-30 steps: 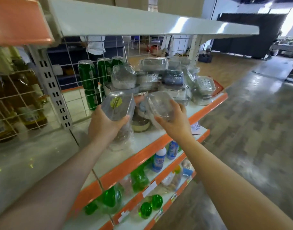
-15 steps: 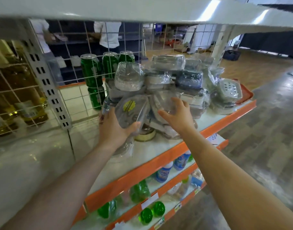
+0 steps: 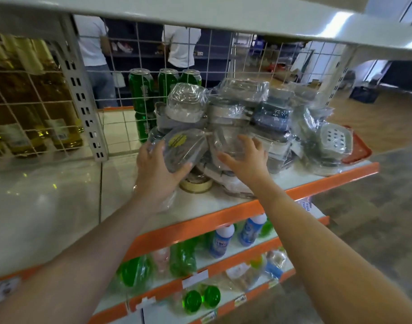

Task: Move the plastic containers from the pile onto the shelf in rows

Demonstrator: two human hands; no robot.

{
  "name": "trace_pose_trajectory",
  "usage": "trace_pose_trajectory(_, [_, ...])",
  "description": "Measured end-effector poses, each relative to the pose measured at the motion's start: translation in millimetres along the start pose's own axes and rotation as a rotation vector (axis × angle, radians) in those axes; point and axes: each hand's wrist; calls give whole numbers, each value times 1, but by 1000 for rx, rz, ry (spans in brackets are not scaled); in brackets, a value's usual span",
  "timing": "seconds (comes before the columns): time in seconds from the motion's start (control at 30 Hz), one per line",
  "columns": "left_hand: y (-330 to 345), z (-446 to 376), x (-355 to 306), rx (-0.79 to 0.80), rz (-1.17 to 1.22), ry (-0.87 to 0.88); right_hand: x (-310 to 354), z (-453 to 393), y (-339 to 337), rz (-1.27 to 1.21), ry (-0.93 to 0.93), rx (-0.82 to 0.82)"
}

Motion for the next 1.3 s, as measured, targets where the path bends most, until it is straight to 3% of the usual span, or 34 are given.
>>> trace_pose_trajectory(0.3, [-19, 31, -11, -129, 5, 82, 8, 27, -10, 36, -156, -110])
trace_pose_trajectory(0.63, [-72, 85, 13, -92, -15, -71, 52, 66, 22, 70, -315, -47])
trace_pose_trajectory(0.77, [-112, 105, 32, -89, -34, -123, 82, 86, 43, 102, -386, 32])
trace_pose_trajectory(0.97, [-191, 129, 74, 12, -314, -203, 150, 126, 87, 164, -526, 162])
trace_pose_trajectory(1.3, [-354, 195, 161, 111, -504, -469, 290, 229, 183, 112, -553, 423])
Point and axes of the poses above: each hand's wrist, its own z-axis away from the middle knuckle, its own y-axis out of the palm, x = y × z, and after that the axes turned 7 degrees about z, right-handed
